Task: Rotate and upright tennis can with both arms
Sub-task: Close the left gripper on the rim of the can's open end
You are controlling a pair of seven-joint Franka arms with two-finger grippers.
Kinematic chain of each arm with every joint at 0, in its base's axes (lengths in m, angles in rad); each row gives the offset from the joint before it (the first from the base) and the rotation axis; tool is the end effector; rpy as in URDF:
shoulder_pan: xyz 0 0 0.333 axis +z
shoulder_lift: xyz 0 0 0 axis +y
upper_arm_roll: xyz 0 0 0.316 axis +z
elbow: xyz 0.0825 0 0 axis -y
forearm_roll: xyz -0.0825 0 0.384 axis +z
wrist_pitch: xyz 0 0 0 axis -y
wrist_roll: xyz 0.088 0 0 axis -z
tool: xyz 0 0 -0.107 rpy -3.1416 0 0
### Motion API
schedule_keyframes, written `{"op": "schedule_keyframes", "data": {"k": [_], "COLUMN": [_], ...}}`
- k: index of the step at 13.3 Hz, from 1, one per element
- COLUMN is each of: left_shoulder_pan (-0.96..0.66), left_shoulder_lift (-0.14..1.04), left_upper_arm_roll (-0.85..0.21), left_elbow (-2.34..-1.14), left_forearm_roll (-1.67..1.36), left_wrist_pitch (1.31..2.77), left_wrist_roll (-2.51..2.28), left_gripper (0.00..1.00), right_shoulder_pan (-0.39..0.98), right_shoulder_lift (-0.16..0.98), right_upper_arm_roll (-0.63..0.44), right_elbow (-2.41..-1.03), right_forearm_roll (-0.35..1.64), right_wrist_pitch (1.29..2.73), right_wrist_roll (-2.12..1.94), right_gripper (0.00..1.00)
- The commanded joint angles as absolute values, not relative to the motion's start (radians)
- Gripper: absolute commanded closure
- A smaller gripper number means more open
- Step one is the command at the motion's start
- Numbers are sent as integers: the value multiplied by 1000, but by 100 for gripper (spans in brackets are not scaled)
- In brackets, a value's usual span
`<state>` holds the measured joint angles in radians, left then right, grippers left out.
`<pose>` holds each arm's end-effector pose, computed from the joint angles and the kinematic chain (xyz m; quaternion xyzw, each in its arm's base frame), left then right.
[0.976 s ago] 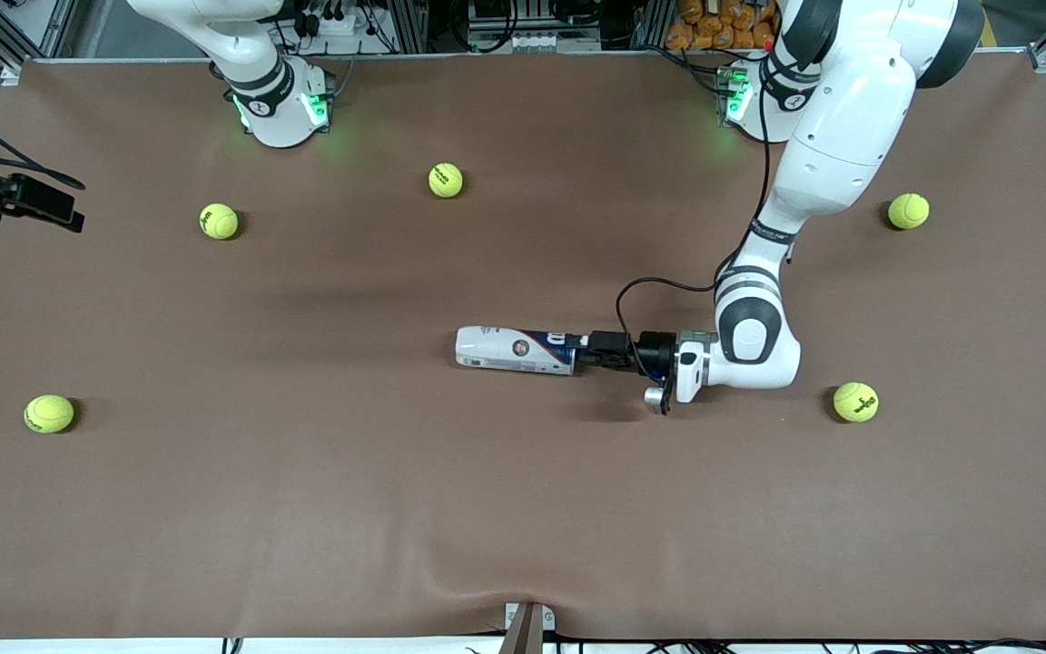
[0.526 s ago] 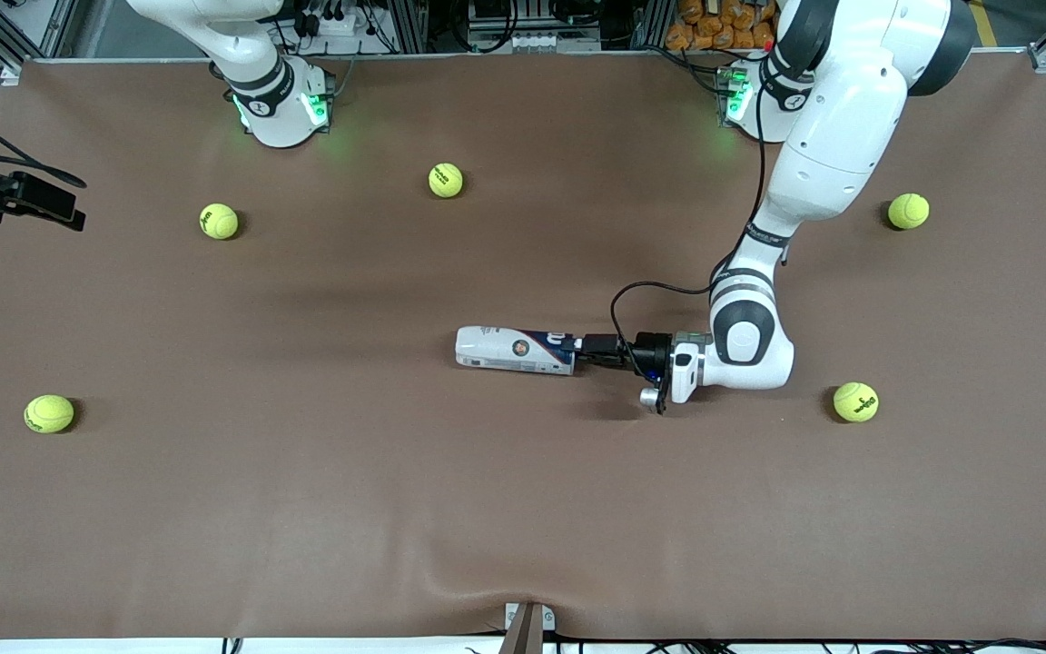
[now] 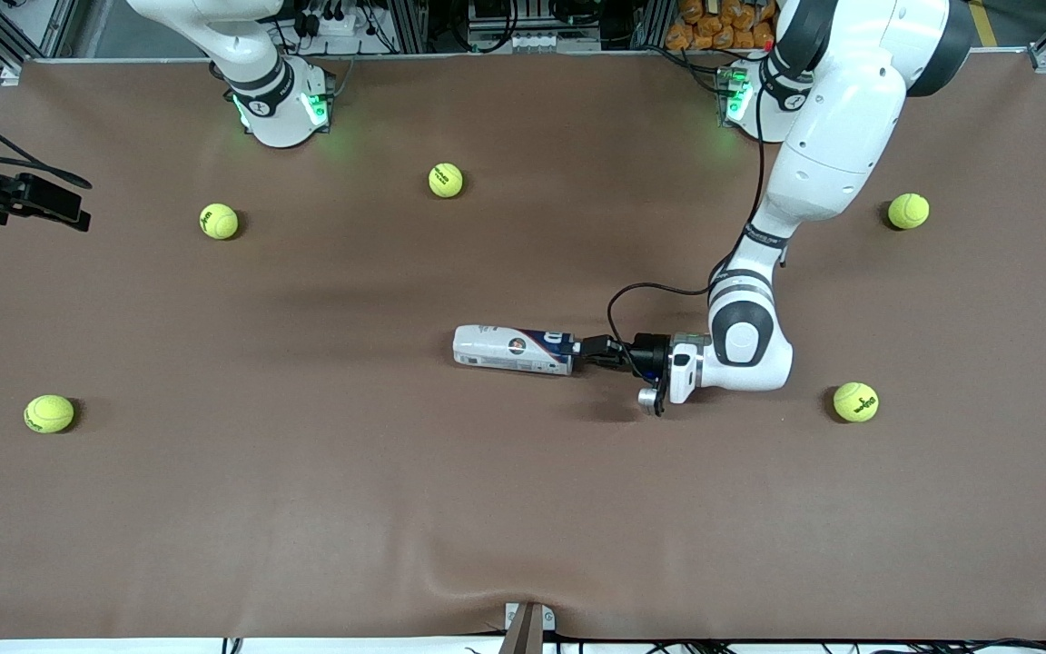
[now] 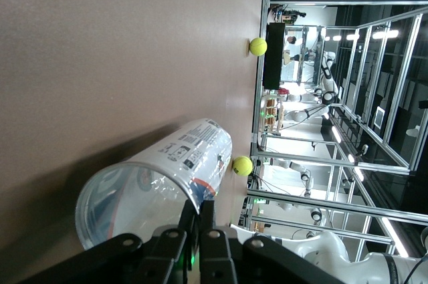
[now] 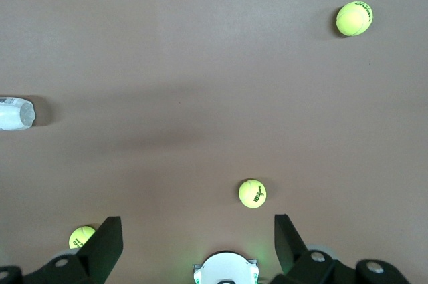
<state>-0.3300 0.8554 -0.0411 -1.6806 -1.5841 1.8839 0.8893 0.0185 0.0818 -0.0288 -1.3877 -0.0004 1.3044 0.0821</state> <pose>0.5772 -0.3022 0.1166 0.7788 -0.0413 -0.0703 0.6220 0.5509 -0.0049 0.6421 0.9955 -0.0461 -0.0823 0.0043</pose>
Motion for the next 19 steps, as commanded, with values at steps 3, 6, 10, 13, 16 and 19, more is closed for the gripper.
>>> {"op": "schedule_keyframes", "data": {"k": [3, 6, 10, 13, 16, 19], "left_shoulder_pan": [-347, -359, -379, -397, -452, -501], "left_shoulder_lift": [795, 750, 681, 657, 601, 558], "left_upper_arm_roll": [-34, -29, -29, -28, -28, -29], "left_elbow": [-1649, -1597, -1583, -1548, -1528, -1484], "left_forearm_roll": [-1568, -1461, -1318, -1234, -1064, -838], "left_wrist_pitch": [1894, 1898, 1951, 1986, 2054, 2069], "left_wrist_roll": [762, 577, 399, 290, 56, -232], "left_gripper": [100, 100, 100, 100, 100, 100], "right_shoulder_pan": [18, 17, 11, 11, 11, 9], "right_shoulder_lift": [74, 74, 77, 77, 77, 77], "right_upper_arm_roll": [-26, -26, -29, -29, -29, -31], "right_elbow": [-1390, -1390, -1388, -1388, -1388, -1385], "right_forearm_roll": [3, 5, 6, 6, 6, 6], "right_wrist_pitch": [1298, 1298, 1299, 1298, 1298, 1298], "right_wrist_roll": [83, 86, 89, 89, 89, 89], "right_gripper": [0, 0, 0, 0, 0, 0]}}
